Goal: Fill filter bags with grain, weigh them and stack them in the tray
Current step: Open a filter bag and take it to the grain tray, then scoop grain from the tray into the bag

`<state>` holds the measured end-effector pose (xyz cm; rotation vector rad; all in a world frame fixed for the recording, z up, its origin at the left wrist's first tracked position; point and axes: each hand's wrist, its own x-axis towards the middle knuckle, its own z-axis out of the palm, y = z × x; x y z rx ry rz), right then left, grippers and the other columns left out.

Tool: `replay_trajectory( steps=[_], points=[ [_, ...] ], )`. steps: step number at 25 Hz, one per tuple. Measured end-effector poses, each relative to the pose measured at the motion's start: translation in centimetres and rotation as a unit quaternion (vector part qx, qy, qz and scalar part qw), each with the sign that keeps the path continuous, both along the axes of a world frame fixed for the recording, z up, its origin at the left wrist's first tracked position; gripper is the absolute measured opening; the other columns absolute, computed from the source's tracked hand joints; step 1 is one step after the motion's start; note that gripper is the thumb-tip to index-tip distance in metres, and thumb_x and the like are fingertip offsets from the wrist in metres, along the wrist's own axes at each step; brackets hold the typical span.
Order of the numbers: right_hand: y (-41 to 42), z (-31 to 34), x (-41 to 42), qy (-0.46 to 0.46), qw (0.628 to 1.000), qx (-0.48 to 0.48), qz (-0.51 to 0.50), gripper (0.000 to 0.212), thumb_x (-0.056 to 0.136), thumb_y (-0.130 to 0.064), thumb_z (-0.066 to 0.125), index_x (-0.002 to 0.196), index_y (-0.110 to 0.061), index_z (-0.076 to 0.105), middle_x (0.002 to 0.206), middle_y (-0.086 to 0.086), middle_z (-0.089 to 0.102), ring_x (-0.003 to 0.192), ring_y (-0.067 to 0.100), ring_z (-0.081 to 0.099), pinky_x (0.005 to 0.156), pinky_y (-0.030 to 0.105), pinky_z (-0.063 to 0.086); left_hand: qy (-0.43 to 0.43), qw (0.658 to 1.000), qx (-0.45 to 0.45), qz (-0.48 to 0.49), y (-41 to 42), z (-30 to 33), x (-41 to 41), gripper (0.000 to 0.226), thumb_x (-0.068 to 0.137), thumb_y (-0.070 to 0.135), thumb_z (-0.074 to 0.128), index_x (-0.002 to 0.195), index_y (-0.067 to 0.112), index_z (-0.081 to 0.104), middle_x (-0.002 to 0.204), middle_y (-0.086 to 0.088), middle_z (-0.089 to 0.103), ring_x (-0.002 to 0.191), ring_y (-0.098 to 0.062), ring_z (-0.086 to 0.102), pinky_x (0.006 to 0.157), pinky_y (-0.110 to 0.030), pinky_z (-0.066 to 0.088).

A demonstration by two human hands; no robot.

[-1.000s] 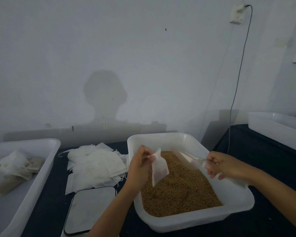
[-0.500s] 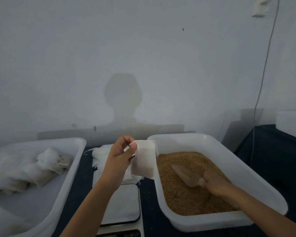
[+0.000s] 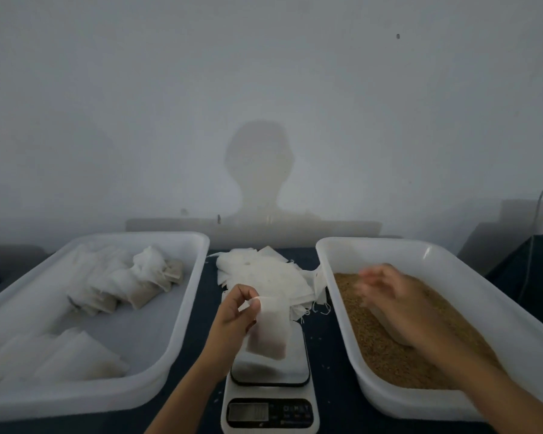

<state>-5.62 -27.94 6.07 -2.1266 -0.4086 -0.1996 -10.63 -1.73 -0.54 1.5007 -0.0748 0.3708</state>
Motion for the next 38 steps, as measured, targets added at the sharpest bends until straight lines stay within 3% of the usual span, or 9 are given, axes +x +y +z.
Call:
replay_trajectory(
  steps=[1,3,6,10,16,22,27,34,38],
  points=[
    [2.6,0.3,-1.3,0.061,0.996,0.039,0.058,0.025,0.086,-0.032,0.066,0.109,-0.031,0.055,0.099,-0.013,0.067,0.080,-0.002,0.067,0.061,0.008,0.047,0.003,1.000,-0.014,0.003,-0.2,-0.3,0.0,0.011,0.096,0.006,0.048,0.085,0.007,0.048,0.079,-0.005,0.050,0.070,-0.019,0.044,0.060,-0.026,0.040],
    [7.1,-0.4,-3.0,0.162,0.977,0.009,0.136,0.049,0.082,-0.031,0.072,0.123,-0.030,0.044,0.110,-0.011,0.064,0.091,0.000,0.065,0.069,0.010,0.047,0.003,0.999,-0.052,-0.004,-0.4,-0.7,0.0,0.010,0.096,0.008,0.048,0.086,0.007,0.049,0.081,-0.006,0.052,0.073,-0.018,0.049,0.061,-0.026,0.044],
    [10.8,-2.6,-2.9,0.190,0.976,-0.029,0.106,0.067,0.083,-0.016,0.072,0.136,-0.024,0.031,0.123,0.006,0.055,0.110,0.016,0.056,0.084,0.020,0.047,0.011,0.997,-0.074,-0.008,-0.8,-1.1,0.0,0.008,0.097,0.009,0.046,0.091,0.007,0.052,0.086,-0.004,0.057,0.080,-0.018,0.055,0.064,-0.027,0.050],
    [12.1,-5.5,-2.0,0.151,0.988,0.038,0.005,0.052,0.085,0.006,0.060,0.128,-0.015,0.040,0.117,0.013,0.060,0.100,0.018,0.059,0.083,0.026,0.053,0.025,0.998,-0.018,0.047,-0.8,-2.0,0.1,0.014,0.098,0.005,0.044,0.105,0.012,0.053,0.105,0.000,0.061,0.097,-0.019,0.059,0.083,-0.035,0.053],
    [12.4,-7.5,-1.7,0.102,0.989,0.107,-0.015,0.043,0.089,-0.001,0.057,0.125,-0.020,0.043,0.107,0.003,0.065,0.090,0.005,0.062,0.066,0.009,0.046,0.023,0.999,0.008,0.034,0.3,-2.7,0.1,0.039,0.092,0.002,0.055,0.117,0.029,0.044,0.125,0.006,0.054,0.104,-0.013,0.060,0.085,-0.022,0.052],
    [12.2,-6.8,-1.0,0.028,0.984,0.174,-0.019,0.047,0.087,0.010,0.051,0.123,-0.019,0.042,0.121,0.002,0.056,0.114,0.011,0.053,0.083,0.012,0.042,-0.007,0.997,0.005,0.076,2.0,-2.8,0.3,0.039,0.090,-0.003,0.056,0.117,0.023,0.046,0.127,0.003,0.054,0.120,-0.011,0.053,0.102,-0.030,0.044],
    [11.9,-6.5,-0.7,0.011,0.984,0.175,-0.017,0.044,0.086,0.013,0.047,0.117,-0.018,0.046,0.119,-0.001,0.057,0.111,0.009,0.053,0.079,0.007,0.038,-0.017,0.995,-0.002,0.101,2.7,-3.1,0.4,0.031,0.090,-0.006,0.054,0.116,0.010,0.051,0.121,-0.003,0.058,0.119,-0.017,0.053,0.099,-0.027,0.045],
    [11.4,-6.4,-0.9,0.023,0.982,0.185,-0.011,0.041,0.086,0.015,0.046,0.116,-0.014,0.046,0.115,0.002,0.059,0.111,0.011,0.054,0.084,0.013,0.041,0.001,0.995,0.045,0.092,2.6,-3.3,0.8,0.025,0.091,-0.005,0.051,0.111,0.010,0.055,0.114,-0.003,0.060,0.113,-0.018,0.055,0.097,-0.031,0.046],
    [11.2,-6.1,-0.9,0.028,0.982,0.185,-0.012,0.042,0.086,0.016,0.043,0.114,-0.015,0.046,0.113,0.000,0.059,0.110,0.011,0.054,0.082,0.010,0.039,0.015,0.993,0.082,0.084,2.5,-3.1,1.4,0.024,0.092,-0.001,0.052,0.109,0.015,0.056,0.112,0.003,0.061,0.109,-0.011,0.056,0.087,-0.017,0.046]
  ],
)
